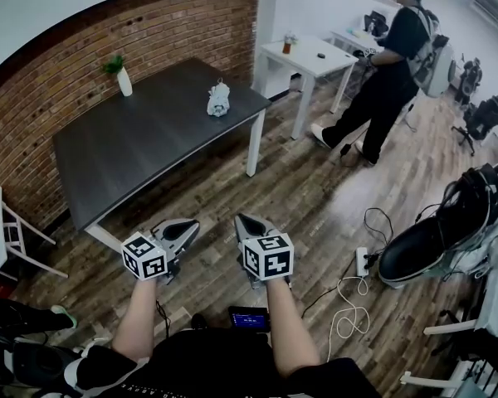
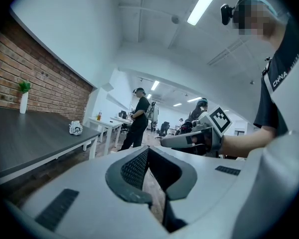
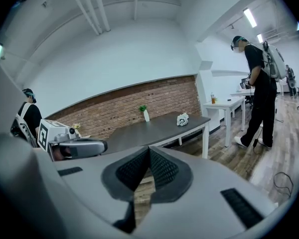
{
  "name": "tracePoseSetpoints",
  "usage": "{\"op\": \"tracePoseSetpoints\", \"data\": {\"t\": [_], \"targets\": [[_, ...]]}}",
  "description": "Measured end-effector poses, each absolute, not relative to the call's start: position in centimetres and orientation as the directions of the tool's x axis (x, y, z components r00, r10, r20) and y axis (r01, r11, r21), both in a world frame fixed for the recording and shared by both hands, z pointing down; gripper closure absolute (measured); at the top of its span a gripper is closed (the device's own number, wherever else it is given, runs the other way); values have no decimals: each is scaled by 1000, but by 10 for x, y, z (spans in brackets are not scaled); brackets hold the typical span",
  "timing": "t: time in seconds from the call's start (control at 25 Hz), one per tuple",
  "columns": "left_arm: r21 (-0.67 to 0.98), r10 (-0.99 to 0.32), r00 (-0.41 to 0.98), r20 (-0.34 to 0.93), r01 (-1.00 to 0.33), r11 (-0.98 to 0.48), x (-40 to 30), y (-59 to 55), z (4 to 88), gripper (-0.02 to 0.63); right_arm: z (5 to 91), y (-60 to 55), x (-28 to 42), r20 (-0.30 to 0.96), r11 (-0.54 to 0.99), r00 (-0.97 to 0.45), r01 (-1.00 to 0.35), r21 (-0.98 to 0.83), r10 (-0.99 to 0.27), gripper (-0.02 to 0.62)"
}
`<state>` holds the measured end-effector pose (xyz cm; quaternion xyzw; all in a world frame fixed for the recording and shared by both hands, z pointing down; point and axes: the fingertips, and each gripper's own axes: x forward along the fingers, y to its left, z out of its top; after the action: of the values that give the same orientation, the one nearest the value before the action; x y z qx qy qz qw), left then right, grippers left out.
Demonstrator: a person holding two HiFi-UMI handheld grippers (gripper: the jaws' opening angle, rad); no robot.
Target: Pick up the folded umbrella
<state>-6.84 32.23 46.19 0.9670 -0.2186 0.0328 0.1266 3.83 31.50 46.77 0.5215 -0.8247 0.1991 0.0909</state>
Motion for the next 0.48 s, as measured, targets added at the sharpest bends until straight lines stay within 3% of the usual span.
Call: {"op": "tracePoseSetpoints", "data": {"t": [0.48], "targets": [[246,-427,895,128,-446,-861,-34,327,467,604,476,321,76,357,373,-448,-890,-262,-820,586]]}}
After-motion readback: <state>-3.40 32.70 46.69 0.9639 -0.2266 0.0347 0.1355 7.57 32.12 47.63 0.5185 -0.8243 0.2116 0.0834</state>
